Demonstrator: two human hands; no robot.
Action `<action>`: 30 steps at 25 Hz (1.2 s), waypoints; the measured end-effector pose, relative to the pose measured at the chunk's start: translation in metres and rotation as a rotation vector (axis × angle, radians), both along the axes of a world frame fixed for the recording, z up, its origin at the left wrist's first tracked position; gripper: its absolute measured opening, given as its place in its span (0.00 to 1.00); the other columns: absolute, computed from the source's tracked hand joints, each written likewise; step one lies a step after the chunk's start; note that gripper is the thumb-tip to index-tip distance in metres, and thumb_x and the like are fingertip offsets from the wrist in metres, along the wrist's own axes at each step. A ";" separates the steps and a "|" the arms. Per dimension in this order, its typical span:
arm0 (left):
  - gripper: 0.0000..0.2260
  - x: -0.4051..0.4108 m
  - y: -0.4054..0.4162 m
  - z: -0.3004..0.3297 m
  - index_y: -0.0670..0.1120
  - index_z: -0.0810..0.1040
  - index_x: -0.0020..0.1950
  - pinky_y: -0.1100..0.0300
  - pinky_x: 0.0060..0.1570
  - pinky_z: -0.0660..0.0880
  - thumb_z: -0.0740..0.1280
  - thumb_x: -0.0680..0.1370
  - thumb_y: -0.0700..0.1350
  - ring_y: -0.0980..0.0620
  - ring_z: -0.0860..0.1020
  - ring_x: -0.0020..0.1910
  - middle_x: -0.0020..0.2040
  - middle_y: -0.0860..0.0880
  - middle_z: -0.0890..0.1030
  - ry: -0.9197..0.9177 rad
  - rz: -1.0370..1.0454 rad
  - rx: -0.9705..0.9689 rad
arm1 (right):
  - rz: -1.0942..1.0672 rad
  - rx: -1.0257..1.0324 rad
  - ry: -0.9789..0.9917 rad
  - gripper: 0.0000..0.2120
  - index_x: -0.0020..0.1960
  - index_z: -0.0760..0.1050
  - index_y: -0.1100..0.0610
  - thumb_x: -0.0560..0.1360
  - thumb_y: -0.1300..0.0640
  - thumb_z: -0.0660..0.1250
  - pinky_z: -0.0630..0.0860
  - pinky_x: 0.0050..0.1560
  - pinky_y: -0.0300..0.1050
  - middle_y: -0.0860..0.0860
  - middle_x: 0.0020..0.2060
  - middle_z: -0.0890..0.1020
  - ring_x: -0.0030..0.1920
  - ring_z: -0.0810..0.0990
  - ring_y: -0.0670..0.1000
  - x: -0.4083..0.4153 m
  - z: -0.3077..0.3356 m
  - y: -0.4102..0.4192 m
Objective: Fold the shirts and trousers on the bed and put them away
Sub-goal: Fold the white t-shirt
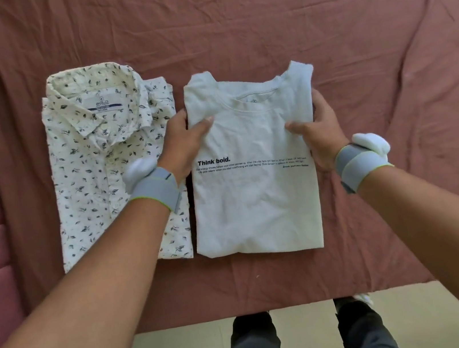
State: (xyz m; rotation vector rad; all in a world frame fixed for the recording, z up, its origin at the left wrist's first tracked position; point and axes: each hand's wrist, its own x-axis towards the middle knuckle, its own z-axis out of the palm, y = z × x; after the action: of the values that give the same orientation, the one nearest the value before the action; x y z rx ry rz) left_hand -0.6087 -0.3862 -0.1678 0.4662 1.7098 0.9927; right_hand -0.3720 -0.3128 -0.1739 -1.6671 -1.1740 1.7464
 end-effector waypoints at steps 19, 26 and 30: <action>0.28 0.064 -0.089 -0.034 0.55 0.54 0.80 0.41 0.74 0.54 0.54 0.80 0.59 0.49 0.48 0.80 0.80 0.51 0.57 1.105 -0.823 0.040 | 1.019 0.663 -0.824 0.33 0.79 0.41 0.49 0.79 0.41 0.48 0.47 0.72 0.69 0.51 0.79 0.42 0.78 0.39 0.53 -0.011 -0.023 -0.111; 0.30 0.112 -0.044 -0.017 0.49 0.58 0.79 0.45 0.73 0.45 0.50 0.79 0.61 0.50 0.48 0.80 0.79 0.47 0.59 1.073 -0.905 0.068 | 0.820 0.465 -0.834 0.36 0.79 0.37 0.47 0.76 0.34 0.43 0.39 0.72 0.66 0.47 0.78 0.37 0.77 0.36 0.50 0.054 -0.001 -0.080; 0.36 0.192 -0.001 -0.010 0.48 0.53 0.80 0.43 0.74 0.48 0.43 0.76 0.65 0.50 0.47 0.80 0.80 0.47 0.57 0.978 -1.016 0.085 | 0.716 0.274 -0.971 0.36 0.79 0.38 0.46 0.78 0.37 0.52 0.45 0.72 0.71 0.46 0.78 0.39 0.78 0.38 0.50 0.145 0.004 -0.052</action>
State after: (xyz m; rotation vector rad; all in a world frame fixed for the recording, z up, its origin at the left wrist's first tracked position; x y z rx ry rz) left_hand -0.4164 -0.3870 -0.1779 1.8620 1.8190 0.0271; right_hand -0.2269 -0.3648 -0.1697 -2.1112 -2.5469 0.9095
